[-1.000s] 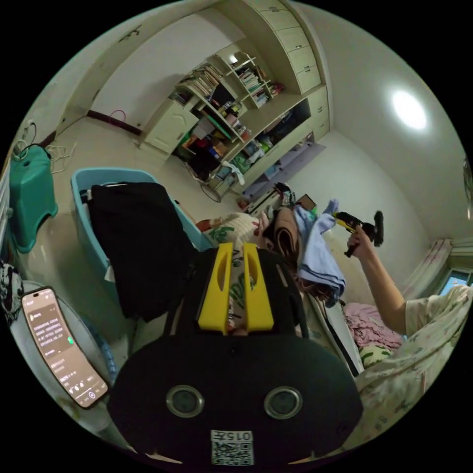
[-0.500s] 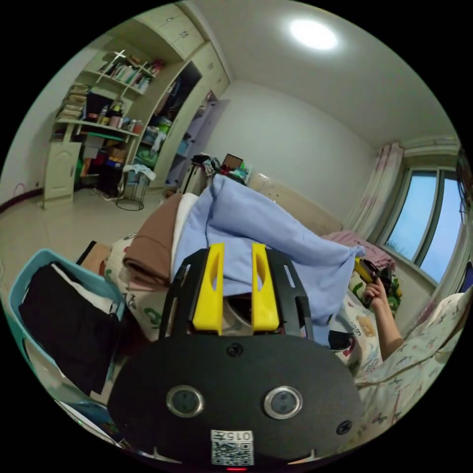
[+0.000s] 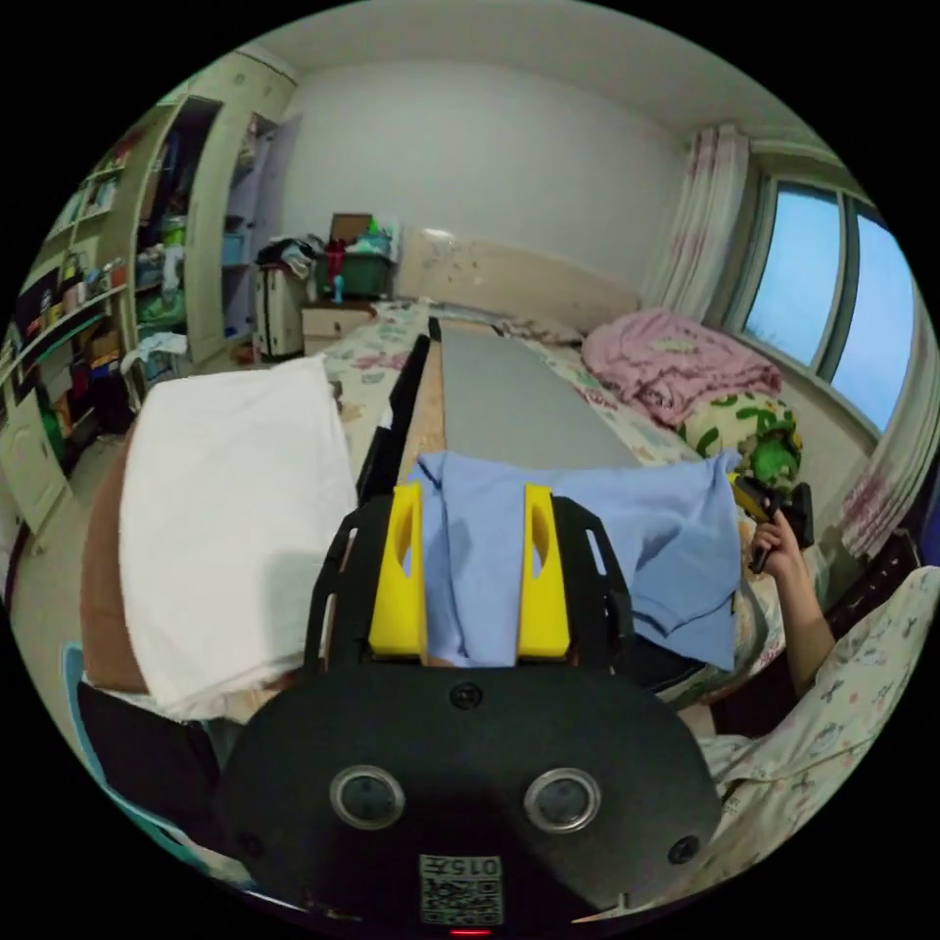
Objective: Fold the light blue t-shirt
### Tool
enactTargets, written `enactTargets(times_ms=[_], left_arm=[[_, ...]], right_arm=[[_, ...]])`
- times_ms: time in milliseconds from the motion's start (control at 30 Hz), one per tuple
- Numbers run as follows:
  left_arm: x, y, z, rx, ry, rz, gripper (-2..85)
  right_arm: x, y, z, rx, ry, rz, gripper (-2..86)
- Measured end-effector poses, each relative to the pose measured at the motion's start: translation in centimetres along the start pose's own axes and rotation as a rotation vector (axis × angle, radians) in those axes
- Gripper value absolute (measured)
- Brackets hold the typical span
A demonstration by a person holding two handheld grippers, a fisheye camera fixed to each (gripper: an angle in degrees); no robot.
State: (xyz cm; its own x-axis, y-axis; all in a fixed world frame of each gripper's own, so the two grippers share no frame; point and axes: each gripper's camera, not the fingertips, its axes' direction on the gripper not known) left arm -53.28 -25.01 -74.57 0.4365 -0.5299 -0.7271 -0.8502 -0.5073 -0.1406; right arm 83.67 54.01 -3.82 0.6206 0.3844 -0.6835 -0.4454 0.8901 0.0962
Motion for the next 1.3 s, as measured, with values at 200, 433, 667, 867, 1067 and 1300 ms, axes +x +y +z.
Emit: enactTargets(times_ms=[200,433,667,867,1067,1300], left_arm=[[-2.8,-10.2,5.8,-0.134,0.001,-0.048,13.8],[-3.5,-18.2,11.4,-0.290,-0.075,0.011,11.3],[-5.2,-23.1,10.2,-0.312,-0.119,0.023,12.0],[-9.7,-27.4,9.2,-0.351,-0.052,-0.060,12.7],[-11.8,-31.5,8.0,-0.366,-0.080,-0.045,12.7],[-16.2,-39.7,8.8,-0.619,-0.069,-0.192,12.7]], right_arm=[[-8.9,-2.6,6.6,-0.107,0.438,-0.285,5.0],[-17.5,-2.3,15.8,-0.322,0.829,-0.670,5.1],[-21.7,-6.3,22.5,-0.649,0.948,-0.788,4.5],[-23.1,-11.2,28.6,-0.982,1.001,-0.701,3.0],[-23.4,-13.0,31.8,-1.082,1.056,-0.666,1.7],[-24.3,-15.8,33.1,-1.163,1.025,-0.577,1.2]])
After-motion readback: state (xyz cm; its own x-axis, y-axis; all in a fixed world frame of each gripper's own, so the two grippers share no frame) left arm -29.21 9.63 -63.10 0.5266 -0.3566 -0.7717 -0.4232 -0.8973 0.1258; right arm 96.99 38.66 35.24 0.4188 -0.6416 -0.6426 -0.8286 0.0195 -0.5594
